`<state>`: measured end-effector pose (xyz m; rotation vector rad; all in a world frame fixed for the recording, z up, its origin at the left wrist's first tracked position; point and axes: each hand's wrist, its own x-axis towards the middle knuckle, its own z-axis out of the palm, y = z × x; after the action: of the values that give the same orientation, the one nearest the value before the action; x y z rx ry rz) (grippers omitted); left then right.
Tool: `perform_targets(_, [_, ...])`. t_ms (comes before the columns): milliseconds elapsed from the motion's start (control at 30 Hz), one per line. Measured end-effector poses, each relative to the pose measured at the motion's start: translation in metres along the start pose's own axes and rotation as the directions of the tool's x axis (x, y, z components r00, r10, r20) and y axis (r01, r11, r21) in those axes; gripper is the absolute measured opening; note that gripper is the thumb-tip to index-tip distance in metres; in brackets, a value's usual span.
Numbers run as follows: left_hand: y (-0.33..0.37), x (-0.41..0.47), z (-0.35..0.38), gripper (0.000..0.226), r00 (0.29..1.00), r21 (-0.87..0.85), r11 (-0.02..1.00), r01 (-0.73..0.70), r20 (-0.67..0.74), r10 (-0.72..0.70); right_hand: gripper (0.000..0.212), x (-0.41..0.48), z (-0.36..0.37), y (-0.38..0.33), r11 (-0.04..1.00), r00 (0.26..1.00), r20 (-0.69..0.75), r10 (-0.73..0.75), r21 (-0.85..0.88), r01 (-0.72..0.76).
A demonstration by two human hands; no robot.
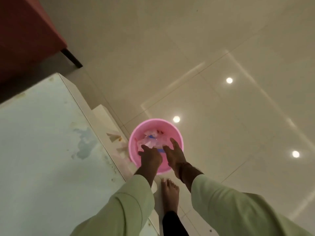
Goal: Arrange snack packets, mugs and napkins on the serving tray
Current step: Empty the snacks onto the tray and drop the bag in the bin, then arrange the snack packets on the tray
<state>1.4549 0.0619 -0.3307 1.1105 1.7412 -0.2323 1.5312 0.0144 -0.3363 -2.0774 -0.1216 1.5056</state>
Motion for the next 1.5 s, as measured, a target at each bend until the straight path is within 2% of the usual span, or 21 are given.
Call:
perform_targets(100, [-0.002, -0.009, -0.007, 0.054, 0.991, 0.176, 0.975, -0.135, 0.003, 0.136, 0.048, -0.015, -0.004, 0.000, 0.965, 0.975, -0.101, -0.198, -0.196, 0.176])
perform_targets(200, [0.000, -0.050, -0.030, 0.056, 0.934, 0.352, 0.869, -0.348, 0.044, 0.356, 0.052, -0.055, -0.021, -0.005, 0.876, 0.945, -0.069, -0.320, -0.401, 0.267])
perform_targets(233, [0.003, -0.070, -0.042, 0.059, 0.911, 0.423, 0.817, -0.392, 0.056, 0.409, 0.055, -0.074, -0.029, -0.010, 0.831, 0.938, -0.050, -0.342, -0.482, 0.278])
perform_targets(267, [0.002, -0.088, -0.052, 0.063, 0.881, 0.548, 0.715, -0.434, 0.090, 0.465, 0.060, -0.092, -0.036, -0.014, 0.774, 0.931, -0.030, -0.363, -0.566, 0.284])
perform_targets(300, [0.004, -0.112, -0.066, 0.065, 0.852, 0.644, 0.613, -0.457, 0.119, 0.510, 0.065, -0.116, -0.045, -0.022, 0.716, 0.924, -0.015, -0.381, -0.637, 0.286])
perform_targets(333, [0.006, -0.139, -0.080, 0.065, 0.829, 0.683, 0.557, -0.472, 0.127, 0.545, 0.069, -0.141, -0.054, -0.031, 0.664, 0.915, -0.001, -0.404, -0.688, 0.293])
perform_targets(467, [0.012, -0.243, -0.131, 0.069, 0.756, 0.735, 0.494, -0.465, 0.040, 0.653, 0.078, -0.243, -0.090, -0.065, 0.502, 0.853, 0.073, -0.517, -0.781, 0.371])
perform_targets(567, [0.011, -0.308, -0.164, 0.069, 0.734, 0.773, 0.432, -0.465, 0.064, 0.676, 0.080, -0.312, -0.111, -0.085, 0.393, 0.817, 0.127, -0.562, -0.829, 0.399])
perform_targets(767, [-0.011, -0.389, -0.203, 0.073, 0.735, 0.750, 0.493, -0.442, -0.013, 0.678, 0.081, -0.401, -0.140, -0.103, 0.257, 0.722, 0.181, -0.668, -0.854, 0.452])
perform_targets(867, [-0.024, -0.400, -0.208, 0.073, 0.723, 0.718, 0.541, -0.439, -0.074, 0.686, 0.081, -0.420, -0.138, -0.107, 0.246, 0.699, 0.189, -0.690, -0.846, 0.472])
perform_targets(933, [-0.032, -0.402, -0.212, 0.074, 0.713, 0.722, 0.533, -0.441, -0.078, 0.696, 0.082, -0.426, -0.136, -0.112, 0.219, 0.673, 0.212, -0.709, -0.840, 0.496])
perform_targets(1100, [-0.059, -0.412, -0.235, 0.074, 0.709, 0.662, 0.615, -0.427, -0.177, 0.683, 0.082, -0.437, -0.117, -0.125, 0.040, 0.590, 0.345, -0.730, -0.840, 0.541])
perform_targets(1333, [-0.155, -0.435, -0.299, 0.072, 0.700, 0.526, 0.766, -0.369, -0.385, 0.602, 0.082, -0.480, -0.002, -0.108, -0.223, 0.442, 0.561, -0.700, -0.759, 0.611])
perform_targets(1500, [-0.292, -0.464, -0.358, 0.074, 0.706, 0.424, 0.864, -0.270, -0.523, 0.478, 0.084, -0.544, 0.125, -0.056, -0.299, 0.368, 0.667, -0.648, -0.667, 0.683])
